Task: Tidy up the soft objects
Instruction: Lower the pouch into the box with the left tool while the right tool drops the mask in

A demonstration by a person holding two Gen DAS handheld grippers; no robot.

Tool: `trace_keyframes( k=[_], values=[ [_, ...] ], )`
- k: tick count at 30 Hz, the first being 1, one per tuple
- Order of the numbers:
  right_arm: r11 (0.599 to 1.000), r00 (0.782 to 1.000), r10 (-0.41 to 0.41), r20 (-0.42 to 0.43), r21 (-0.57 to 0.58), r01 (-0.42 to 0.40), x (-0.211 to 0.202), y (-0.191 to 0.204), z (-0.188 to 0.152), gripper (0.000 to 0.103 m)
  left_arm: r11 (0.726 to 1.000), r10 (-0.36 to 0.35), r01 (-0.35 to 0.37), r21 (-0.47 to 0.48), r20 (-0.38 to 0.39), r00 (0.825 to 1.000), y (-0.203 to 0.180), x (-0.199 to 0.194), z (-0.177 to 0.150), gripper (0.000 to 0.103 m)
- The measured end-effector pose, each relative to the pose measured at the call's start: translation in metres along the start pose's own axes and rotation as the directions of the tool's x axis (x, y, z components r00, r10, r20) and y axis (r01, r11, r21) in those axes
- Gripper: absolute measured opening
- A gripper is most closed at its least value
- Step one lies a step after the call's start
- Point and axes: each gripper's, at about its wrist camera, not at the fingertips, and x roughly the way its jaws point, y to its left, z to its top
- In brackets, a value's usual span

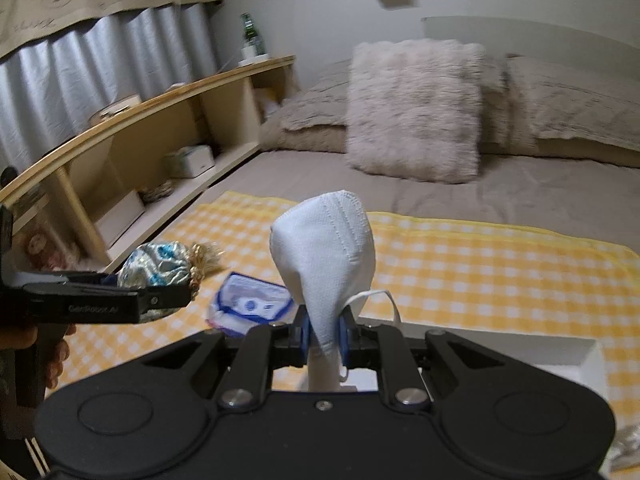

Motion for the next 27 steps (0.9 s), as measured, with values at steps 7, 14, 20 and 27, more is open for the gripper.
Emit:
trace_keyframes(
  k=[7, 14, 20, 27],
  values=[
    [0.993, 0.994, -0.108, -0.022, 0.054, 0.109, -0.014, -0.043, -0.009, 0.015, 0.995, -0.076, 0.077, 0.06, -0.021, 0.997, -0.034, 0.015, -0.002, 0.07],
    [0.979, 0.98, -0.171, -0.105, 0.098, 0.181, -0.004, -0.074, -0.021, 0.017, 0.987, -0.108, 0.115, 0.111, -0.068, 0.992, -0.061, 0.038, -0.008, 0.07],
    [0.982, 0.975, -0.148, -0.166, 0.092, 0.164, 0.02, -0.079, -0.027, 0.036, 0.973, -0.125, 0.143, 0.18, -0.111, 0.986, -0.078, 0.057, -0.015, 0.07],
    [0.981, 0.962, -0.165, -0.216, 0.064, 0.183, 0.043, -0.087, -0.031, 0.052, 0.941, -0.134, 0.182, 0.287, -0.18, 0.975, -0.094, 0.084, -0.028, 0.07]
  ],
)
